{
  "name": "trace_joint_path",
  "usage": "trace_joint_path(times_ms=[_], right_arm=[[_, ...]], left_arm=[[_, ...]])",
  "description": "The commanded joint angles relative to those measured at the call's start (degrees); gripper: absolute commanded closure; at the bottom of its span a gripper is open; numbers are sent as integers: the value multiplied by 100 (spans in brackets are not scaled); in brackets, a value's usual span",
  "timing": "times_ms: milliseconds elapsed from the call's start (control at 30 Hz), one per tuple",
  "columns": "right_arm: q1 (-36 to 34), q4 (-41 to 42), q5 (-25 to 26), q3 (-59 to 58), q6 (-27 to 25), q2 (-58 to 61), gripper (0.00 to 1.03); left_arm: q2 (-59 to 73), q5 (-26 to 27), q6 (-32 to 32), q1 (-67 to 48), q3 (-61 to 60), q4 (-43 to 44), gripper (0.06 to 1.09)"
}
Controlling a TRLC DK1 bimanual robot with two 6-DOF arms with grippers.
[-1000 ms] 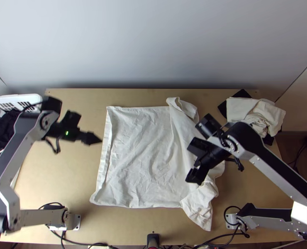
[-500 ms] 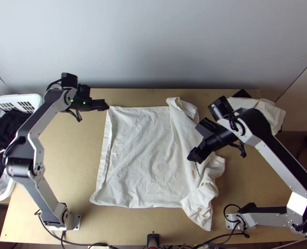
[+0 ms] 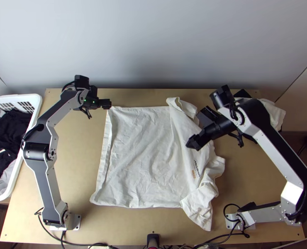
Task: Fold the t-shirt
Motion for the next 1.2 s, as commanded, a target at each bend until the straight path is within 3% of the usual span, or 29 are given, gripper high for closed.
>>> trace_joint_path(times_ms=[0,200,300,567,967,1167], right_arm=[[-236,208,71,462,55,410,3],[-323,375,71,691,98,656,3],[-323,410,71,682,107,691,3],[-596,1298,493,1078,28,1271,3],[-613,1535,695,3908,-33,4225,7],[-490,1737,783,4242,-25,4787,7]], left_arm=[[238,-134,10,-119,96,-27,26],[334,-152,107,-216,114,-124,28],[440,-152,89,-234,202,-124,39],[660,-143,81,-278,501,-282,104],[71,68,-34,-330,501,-546,105],[-290,138,-69,-365,510,-616,105]])
